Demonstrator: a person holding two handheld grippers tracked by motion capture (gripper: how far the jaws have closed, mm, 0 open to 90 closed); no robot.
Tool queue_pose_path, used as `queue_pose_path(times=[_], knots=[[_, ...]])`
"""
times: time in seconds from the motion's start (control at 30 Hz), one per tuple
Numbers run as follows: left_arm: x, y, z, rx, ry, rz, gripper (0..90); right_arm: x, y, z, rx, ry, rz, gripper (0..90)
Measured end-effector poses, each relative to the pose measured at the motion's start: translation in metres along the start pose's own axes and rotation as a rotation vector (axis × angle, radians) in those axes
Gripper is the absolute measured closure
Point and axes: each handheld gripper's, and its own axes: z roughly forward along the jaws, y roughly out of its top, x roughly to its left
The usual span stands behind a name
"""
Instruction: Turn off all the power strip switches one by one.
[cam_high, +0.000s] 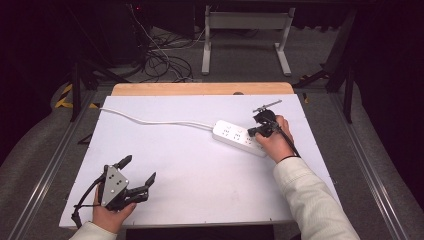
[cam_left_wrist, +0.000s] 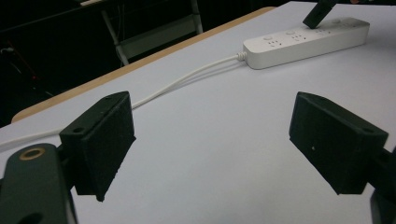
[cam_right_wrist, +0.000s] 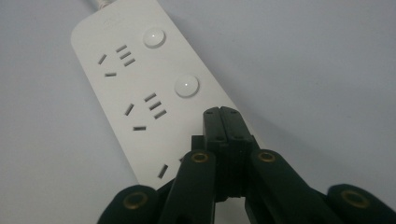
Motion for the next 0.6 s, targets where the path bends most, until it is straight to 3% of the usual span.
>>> queue_pose_path(times=[0.23, 0.3, 0.33, 0.4, 0.43, 0.6], knots=[[0.000, 0.000, 0.000, -0.002, -0.001, 0.003, 14.8, -0.004, -0.002, 0.000, -0.010, 0.009, 0.031, 90.0], [0.001, 0.000, 0.000, -0.002, 0.000, 0.001, 14.8, 0.000, 0.000, -0.001, -0.001, -0.014, -0.003, 90.0], [0.000, 0.000, 0.000, -0.001, -0.001, -0.001, 14.8, 0.005, 0.004, -0.009, -0.026, -0.045, -0.036, 90.0], [0.001, 0.000, 0.001, -0.001, -0.001, -0.001, 14.8, 0.010, 0.012, -0.027, -0.148, 0.012, -0.014, 90.0], [0.001, 0.000, 0.002, 0.002, -0.002, -0.001, 14.8, 0.012, 0.016, -0.031, -0.165, 0.023, -0.020, 90.0], [0.000, 0.001, 0.000, -0.003, 0.000, 0.002, 14.8, 0.021, 0.020, -0.022, -0.113, -0.005, -0.088, 90.0]])
